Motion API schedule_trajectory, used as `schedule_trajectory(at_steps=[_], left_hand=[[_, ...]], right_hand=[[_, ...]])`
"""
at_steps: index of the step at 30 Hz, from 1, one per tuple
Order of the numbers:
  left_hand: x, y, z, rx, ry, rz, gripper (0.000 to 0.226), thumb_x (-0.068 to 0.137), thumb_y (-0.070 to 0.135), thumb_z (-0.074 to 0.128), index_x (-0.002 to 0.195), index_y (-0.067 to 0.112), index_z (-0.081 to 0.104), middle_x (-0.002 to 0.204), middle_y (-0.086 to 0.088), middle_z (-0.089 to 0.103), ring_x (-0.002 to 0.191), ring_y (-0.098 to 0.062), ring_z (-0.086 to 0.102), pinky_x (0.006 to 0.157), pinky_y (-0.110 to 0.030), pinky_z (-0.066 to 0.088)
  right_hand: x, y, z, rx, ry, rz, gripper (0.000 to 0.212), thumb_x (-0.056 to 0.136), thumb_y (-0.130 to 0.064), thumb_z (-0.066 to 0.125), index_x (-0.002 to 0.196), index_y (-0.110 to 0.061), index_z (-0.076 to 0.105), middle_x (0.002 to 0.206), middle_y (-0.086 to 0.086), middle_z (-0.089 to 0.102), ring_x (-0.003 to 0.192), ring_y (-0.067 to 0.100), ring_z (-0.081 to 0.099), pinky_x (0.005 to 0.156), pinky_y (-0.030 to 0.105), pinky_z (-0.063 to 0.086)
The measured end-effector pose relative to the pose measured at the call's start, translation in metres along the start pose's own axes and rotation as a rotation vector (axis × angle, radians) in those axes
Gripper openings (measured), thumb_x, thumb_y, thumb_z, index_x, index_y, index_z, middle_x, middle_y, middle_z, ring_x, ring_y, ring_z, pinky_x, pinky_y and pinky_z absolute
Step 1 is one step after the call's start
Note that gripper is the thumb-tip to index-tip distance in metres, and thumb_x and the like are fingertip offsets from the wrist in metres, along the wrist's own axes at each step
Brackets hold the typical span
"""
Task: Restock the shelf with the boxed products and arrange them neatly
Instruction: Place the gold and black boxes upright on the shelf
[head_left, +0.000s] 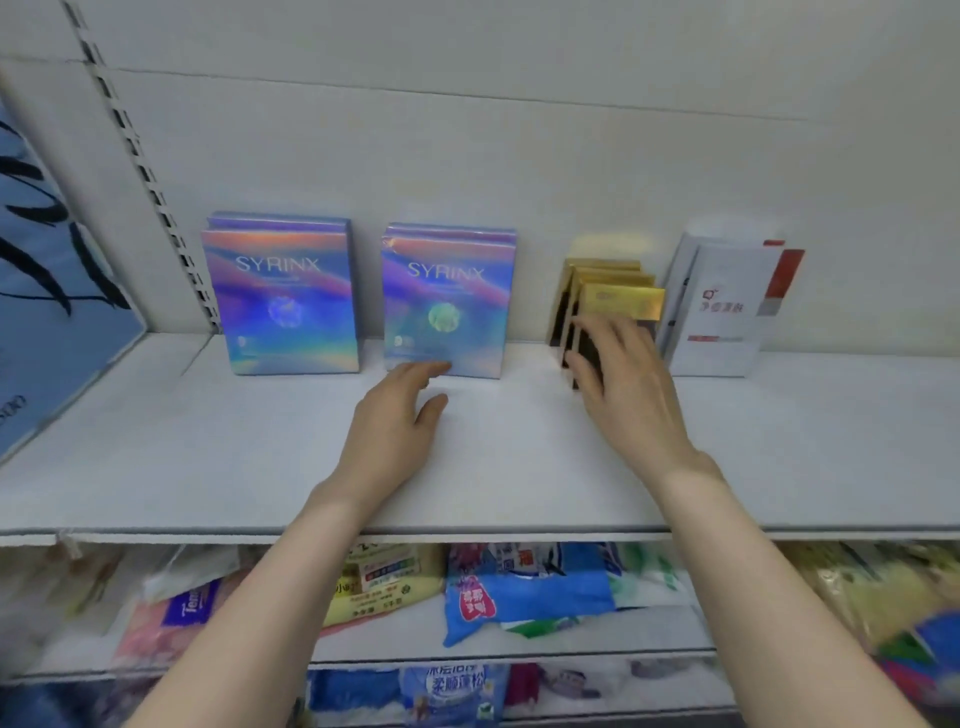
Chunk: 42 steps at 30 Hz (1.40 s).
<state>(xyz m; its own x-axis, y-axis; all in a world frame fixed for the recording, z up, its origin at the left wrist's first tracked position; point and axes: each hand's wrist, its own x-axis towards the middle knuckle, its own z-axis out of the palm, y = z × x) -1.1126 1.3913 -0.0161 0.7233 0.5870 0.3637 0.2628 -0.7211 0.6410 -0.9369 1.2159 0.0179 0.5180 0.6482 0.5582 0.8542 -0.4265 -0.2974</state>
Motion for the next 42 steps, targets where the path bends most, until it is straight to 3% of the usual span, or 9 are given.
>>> schedule_trajectory(at_steps=[4,10,15,20,24,36,42], left_hand=[[-0.021,0.043,0.026,-0.082,-0.046,0.033,0.031,0.095,0.021,0.054,0.125,0.028,0.060,0.122,0.010,0.061,0.101,-0.005,0.059,0.091,-0.027,0.049],[-0.057,0.119,0.091,-0.149,-0.119,0.092,0.029,0.096,0.019,0.053,0.121,0.032,0.061,0.114,0.018,0.061,0.089,0.002,0.055,0.075,-0.006,0.040],[-0.083,0.206,0.170,-0.258,-0.182,0.178,0.030,0.095,0.015,0.054,0.120,0.029,0.062,0.111,0.016,0.062,0.086,0.000,0.057,0.074,-0.013,0.046],[-0.105,0.309,0.274,-0.336,-0.292,0.292,0.031,0.093,0.015,0.057,0.121,0.028,0.062,0.111,0.013,0.063,0.083,-0.003,0.058,0.075,-0.027,0.051],[-0.106,0.391,0.346,-0.308,-0.375,0.439,0.034,0.090,0.014,0.058,0.122,0.025,0.061,0.115,0.010,0.062,0.092,-0.008,0.060,0.082,-0.027,0.049],[0.019,0.567,0.511,-0.038,-0.451,0.568,0.046,0.092,0.028,0.056,0.137,0.024,0.048,0.141,-0.004,0.047,0.124,-0.025,0.048,0.099,-0.036,0.041],[0.090,0.623,0.592,0.059,-0.485,0.639,0.045,0.093,0.026,0.057,0.136,0.015,0.049,0.138,-0.012,0.049,0.119,-0.033,0.051,0.094,-0.037,0.041]], right_hand=[[-0.071,0.031,-0.027,0.047,0.000,0.240,0.034,0.102,-0.027,0.047,0.134,-0.016,0.054,0.131,0.004,0.055,0.119,0.020,0.049,0.096,0.025,0.035],[-0.171,0.095,-0.075,0.084,0.148,0.474,0.028,0.100,-0.021,0.051,0.125,-0.014,0.060,0.118,0.005,0.062,0.106,0.022,0.057,0.090,0.032,0.042],[-0.238,0.173,-0.134,-0.004,0.174,0.557,0.027,0.099,-0.018,0.050,0.123,-0.011,0.061,0.117,0.006,0.062,0.108,0.023,0.056,0.089,0.025,0.037],[-0.303,0.263,-0.207,-0.084,0.192,0.643,0.028,0.099,-0.020,0.049,0.125,-0.013,0.060,0.121,0.005,0.060,0.113,0.022,0.054,0.095,0.034,0.041],[-0.341,0.334,-0.264,-0.180,0.153,0.734,0.030,0.100,-0.024,0.049,0.127,-0.016,0.058,0.122,0.003,0.059,0.113,0.020,0.053,0.091,0.029,0.038],[-0.297,0.536,-0.378,-0.307,0.097,0.744,0.036,0.100,-0.026,0.048,0.134,-0.014,0.052,0.129,0.008,0.056,0.119,0.026,0.051,0.097,0.038,0.041],[-0.253,0.620,-0.415,-0.335,0.063,0.727,0.038,0.099,-0.028,0.047,0.136,-0.019,0.050,0.130,0.004,0.055,0.119,0.022,0.052,0.099,0.040,0.043]])
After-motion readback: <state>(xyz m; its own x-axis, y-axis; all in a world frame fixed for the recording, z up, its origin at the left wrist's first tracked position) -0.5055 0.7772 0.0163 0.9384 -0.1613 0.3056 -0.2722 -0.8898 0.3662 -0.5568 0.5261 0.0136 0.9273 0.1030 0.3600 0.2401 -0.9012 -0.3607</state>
